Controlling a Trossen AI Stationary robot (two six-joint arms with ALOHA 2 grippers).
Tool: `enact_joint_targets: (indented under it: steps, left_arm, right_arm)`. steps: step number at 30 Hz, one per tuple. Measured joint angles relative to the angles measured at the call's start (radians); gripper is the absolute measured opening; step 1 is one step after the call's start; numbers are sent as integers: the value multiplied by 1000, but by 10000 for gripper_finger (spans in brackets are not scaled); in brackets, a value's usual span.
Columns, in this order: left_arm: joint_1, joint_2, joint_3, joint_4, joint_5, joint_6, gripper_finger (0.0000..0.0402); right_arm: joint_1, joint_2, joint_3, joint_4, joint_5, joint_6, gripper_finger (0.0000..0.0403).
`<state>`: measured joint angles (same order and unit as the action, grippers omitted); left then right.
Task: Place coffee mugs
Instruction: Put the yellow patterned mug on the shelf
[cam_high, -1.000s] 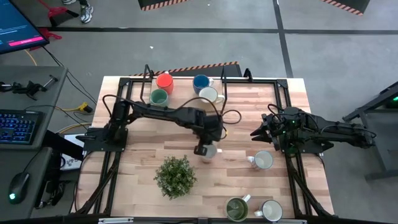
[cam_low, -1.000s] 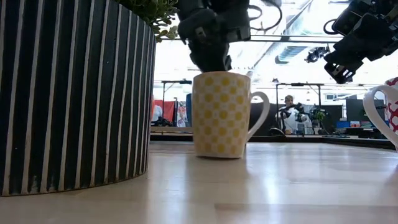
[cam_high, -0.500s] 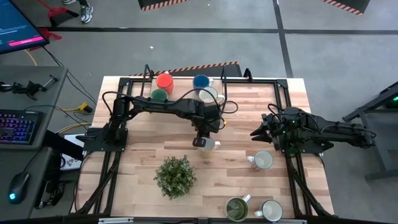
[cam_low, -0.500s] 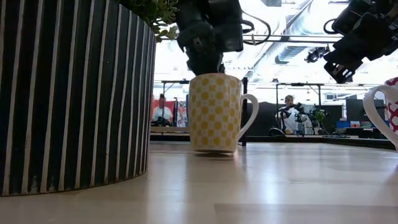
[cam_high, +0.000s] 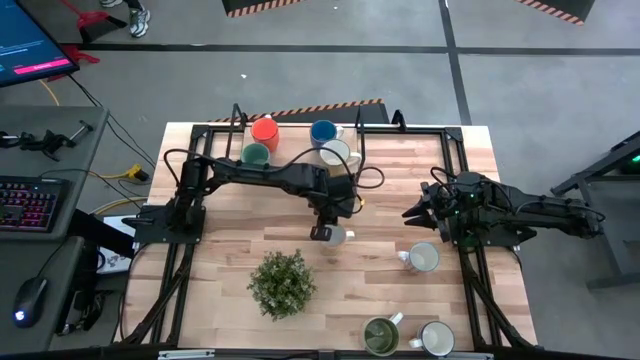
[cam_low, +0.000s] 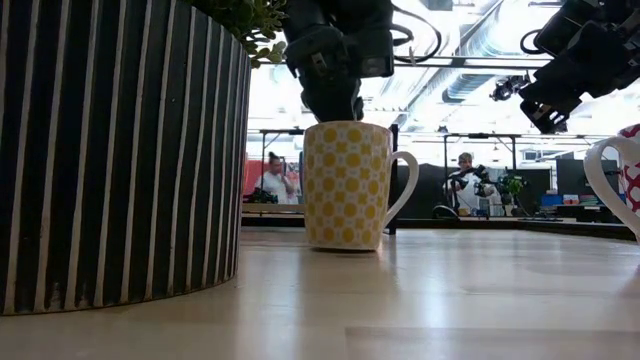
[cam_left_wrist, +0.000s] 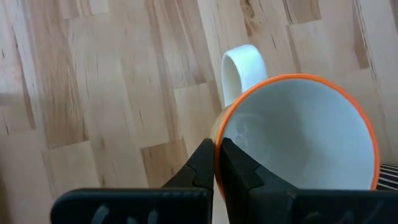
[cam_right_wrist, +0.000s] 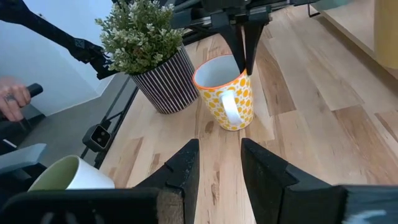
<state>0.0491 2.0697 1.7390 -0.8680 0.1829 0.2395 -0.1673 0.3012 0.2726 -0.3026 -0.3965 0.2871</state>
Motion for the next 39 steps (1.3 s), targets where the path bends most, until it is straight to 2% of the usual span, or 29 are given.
enact_joint_targets:
  steps: [7,16,28,32,39]
  left_arm:
    - [-19,-1,0,0,-2,-16,5]
    - [-27,-5,-3,-7,-15,-82,44]
    - [-31,-89,-2,-37,-39,-140,87]
    - [-33,-145,-2,-111,-37,-205,86]
    - [-79,-278,-1,-437,-36,-247,81]
  right_arm:
    - [0,0,0,0,0,0,99]
    - [0,0,0,0,0,0,99]
    - [0,5,0,-3,0,0,99]
    - [0,14,0,-3,0,2,99]
    - [0,20,-1,-6,-5,8,99]
